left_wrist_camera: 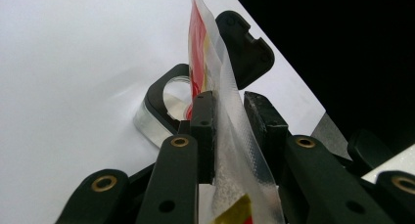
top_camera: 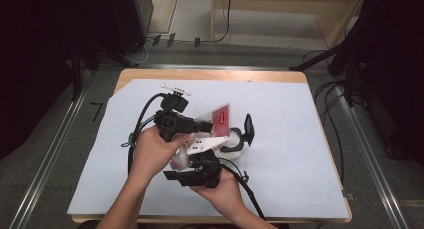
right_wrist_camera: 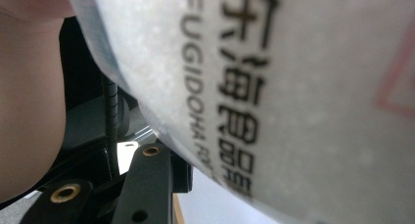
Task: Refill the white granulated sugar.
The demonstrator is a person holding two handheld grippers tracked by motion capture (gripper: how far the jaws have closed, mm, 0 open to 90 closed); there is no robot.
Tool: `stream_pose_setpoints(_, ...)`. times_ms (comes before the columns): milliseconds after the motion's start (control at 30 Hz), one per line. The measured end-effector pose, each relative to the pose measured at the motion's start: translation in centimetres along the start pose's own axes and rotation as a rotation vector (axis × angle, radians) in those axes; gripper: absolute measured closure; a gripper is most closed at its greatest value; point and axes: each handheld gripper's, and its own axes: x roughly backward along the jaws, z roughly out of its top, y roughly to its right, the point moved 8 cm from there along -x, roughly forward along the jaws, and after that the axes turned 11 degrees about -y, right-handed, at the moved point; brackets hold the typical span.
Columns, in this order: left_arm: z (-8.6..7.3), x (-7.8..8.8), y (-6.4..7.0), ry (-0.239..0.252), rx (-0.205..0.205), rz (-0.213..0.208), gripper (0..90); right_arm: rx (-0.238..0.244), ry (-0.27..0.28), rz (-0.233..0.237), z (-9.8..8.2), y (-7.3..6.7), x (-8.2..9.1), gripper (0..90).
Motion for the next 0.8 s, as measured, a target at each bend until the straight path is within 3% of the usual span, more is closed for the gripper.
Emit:
stream_pose_setpoints(567, 1.4, 0.0, -0.3, -0.039, 0.004, -0.002, 75.6, -0.013, 0.006, -0.008, 0.9, 0.7, 0.6, 62.5)
stream_pose_setpoints(800, 1.5, -0.3, -0.5, -0.052, 0.018, -0.007, 75.6, -0.035, 0.009, 0.011, 0.8, 0.8, 0.4, 62.4)
